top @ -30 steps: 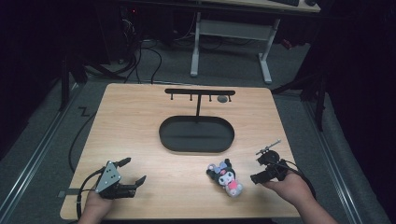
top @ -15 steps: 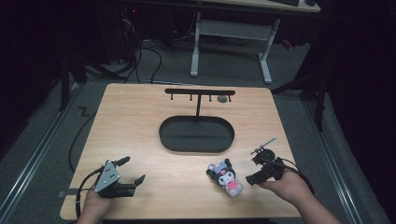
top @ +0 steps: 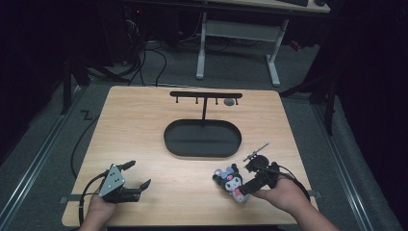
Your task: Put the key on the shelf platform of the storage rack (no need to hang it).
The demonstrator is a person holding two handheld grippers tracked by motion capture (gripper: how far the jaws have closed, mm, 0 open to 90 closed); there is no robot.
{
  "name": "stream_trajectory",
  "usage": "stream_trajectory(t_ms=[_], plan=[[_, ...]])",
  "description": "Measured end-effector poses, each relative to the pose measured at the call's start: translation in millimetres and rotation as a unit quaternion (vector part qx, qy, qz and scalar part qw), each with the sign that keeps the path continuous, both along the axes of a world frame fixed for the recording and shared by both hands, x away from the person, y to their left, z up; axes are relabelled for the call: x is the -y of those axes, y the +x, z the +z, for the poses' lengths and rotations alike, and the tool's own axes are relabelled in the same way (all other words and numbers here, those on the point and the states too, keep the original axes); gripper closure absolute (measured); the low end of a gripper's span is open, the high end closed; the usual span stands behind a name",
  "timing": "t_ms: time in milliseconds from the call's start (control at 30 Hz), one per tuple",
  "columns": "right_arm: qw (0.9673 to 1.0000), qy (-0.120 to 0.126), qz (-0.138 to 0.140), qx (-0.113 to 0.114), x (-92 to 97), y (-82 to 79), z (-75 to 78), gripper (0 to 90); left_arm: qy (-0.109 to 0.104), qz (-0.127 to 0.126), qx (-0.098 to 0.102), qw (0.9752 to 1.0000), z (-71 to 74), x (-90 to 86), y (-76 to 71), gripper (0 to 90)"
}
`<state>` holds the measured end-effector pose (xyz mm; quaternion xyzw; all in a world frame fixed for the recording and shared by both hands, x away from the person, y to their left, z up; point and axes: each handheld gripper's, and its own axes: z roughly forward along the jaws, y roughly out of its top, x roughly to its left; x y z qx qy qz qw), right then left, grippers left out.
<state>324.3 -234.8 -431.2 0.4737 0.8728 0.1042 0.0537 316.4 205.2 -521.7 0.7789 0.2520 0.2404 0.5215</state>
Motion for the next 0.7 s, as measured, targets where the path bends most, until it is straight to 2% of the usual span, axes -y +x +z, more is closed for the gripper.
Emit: stream_trajectory(t_ms=[233, 267, 333, 367, 400, 533, 567, 700], plan=[[0.9999, 0.001, 0.015, -0.005, -10.2, -2.0, -11.4, 5.5, 0.001, 0.002, 0.000, 1.0000, 0.3, -1.2, 0.5, 14.5], [0.9999, 0.004, 0.007, -0.009, -11.4, -2.6, -13.3, 6.2, 0.002, 0.002, 0.000, 1.0000, 0.2, -1.1, 0.3, 14.5], [0.9999, 0.002, 0.008, -0.013, -13.5, -3.1, -17.1, 8.0, 0.003, 0.002, 0.001, 1.0000, 0.0, -1.1, 0.0, 14.5], [0.9998, 0.001, 0.018, -0.012, -14.2, -2.8, -20.3, 8.5, 0.004, 0.001, 0.000, 1.0000, 0.1, -1.3, -0.1, 14.5], [0.9998, 0.001, 0.013, -0.018, -15.6, -3.9, -21.9, 9.3, 0.003, 0.002, 0.000, 1.0000, 0.0, -1.6, -0.3, 14.5], [0.9994, -0.001, 0.023, -0.027, -20.4, -6.7, -31.7, 13.3, 0.000, 0.004, -0.001, 1.0000, -0.1, -2.9, -0.1, 14.5], [0.9993, -0.004, 0.017, -0.033, -21.8, -8.1, -34.0, 14.0, 0.000, 0.004, -0.001, 1.0000, -0.1, -3.0, -0.1, 14.5], [0.9990, -0.006, 0.020, -0.040, -23.4, -9.0, -43.2, 16.8, 0.004, 0.002, -0.002, 1.0000, -0.9, -1.7, -0.2, 14.5]])
